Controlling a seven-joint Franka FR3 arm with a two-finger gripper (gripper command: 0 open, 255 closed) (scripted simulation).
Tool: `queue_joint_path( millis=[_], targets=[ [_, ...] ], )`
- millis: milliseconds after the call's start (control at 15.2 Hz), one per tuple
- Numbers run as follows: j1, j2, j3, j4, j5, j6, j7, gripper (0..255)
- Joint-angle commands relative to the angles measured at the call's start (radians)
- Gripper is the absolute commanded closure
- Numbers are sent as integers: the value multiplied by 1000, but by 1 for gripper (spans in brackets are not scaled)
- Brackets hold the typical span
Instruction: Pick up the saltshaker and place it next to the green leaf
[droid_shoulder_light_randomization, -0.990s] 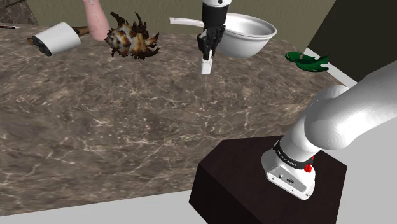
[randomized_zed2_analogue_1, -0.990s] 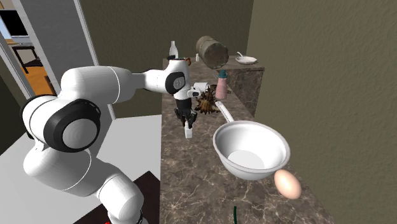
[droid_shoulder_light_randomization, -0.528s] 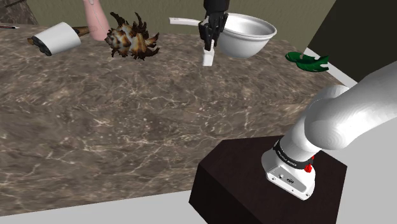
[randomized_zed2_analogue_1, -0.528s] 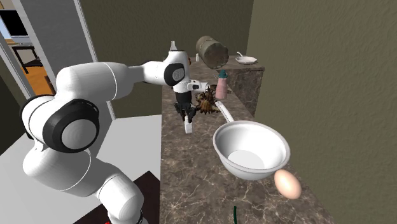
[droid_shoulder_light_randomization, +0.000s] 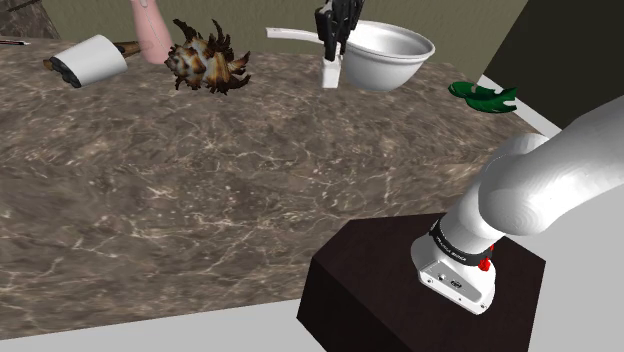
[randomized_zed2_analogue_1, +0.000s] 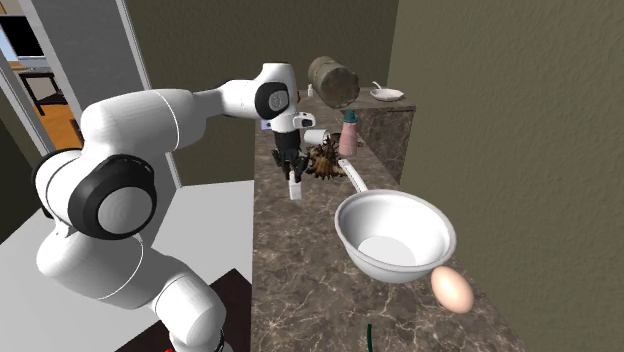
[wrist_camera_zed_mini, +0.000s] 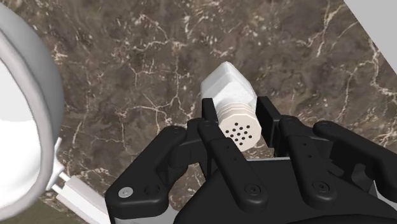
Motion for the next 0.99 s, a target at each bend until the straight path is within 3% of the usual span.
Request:
queue_joint_path(
  millis=[0,726,924],
  targets=[
    [-1,8,0,35,-1,-28,-2,255],
    [-4,46,1,221,-4,-175,-12,255],
    [-15,-8,-28,175,-10,-180,-52,255]
  ],
)
